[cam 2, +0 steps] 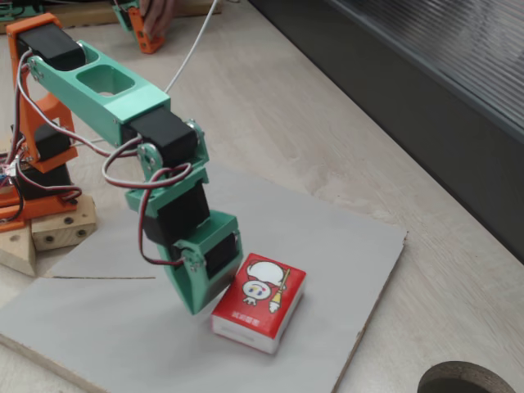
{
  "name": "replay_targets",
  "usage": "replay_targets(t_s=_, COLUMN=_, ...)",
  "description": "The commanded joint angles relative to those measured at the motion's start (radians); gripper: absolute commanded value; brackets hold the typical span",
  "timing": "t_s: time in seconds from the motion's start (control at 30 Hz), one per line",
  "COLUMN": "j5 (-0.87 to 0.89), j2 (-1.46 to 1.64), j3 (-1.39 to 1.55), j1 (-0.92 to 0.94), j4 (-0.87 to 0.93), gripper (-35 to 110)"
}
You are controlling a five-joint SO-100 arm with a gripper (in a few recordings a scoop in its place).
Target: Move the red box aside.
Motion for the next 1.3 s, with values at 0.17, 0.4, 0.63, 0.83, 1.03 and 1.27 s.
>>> replay_targets(t_s=0.17, j5=0.018, j2=-0.097, j3=-0.173, j1=0.006, j4=0.002, gripper=4)
replay_targets(t_s=0.4, j5=0.018, j2=-0.12, j3=-0.265, j1=-0.061, j4=0.002, gripper=4)
replay_targets(t_s=0.63, j5=0.02, j2=-0.225, j3=-0.399, j1=-0.089, j4=0.002, gripper=4)
replay_targets(t_s=0.83, j5=0.02, j2=-0.272, j3=-0.446, j1=-0.089, j4=0.002, gripper=4)
replay_targets(t_s=1.03, j5=0.02, j2=-0.272, j3=-0.449, j1=-0.089, j4=0.002, gripper=4)
replay_targets(t_s=1.27, j5=0.02, j2=-0.272, j3=-0.451, j1=-0.089, j4=-0.009, gripper=4)
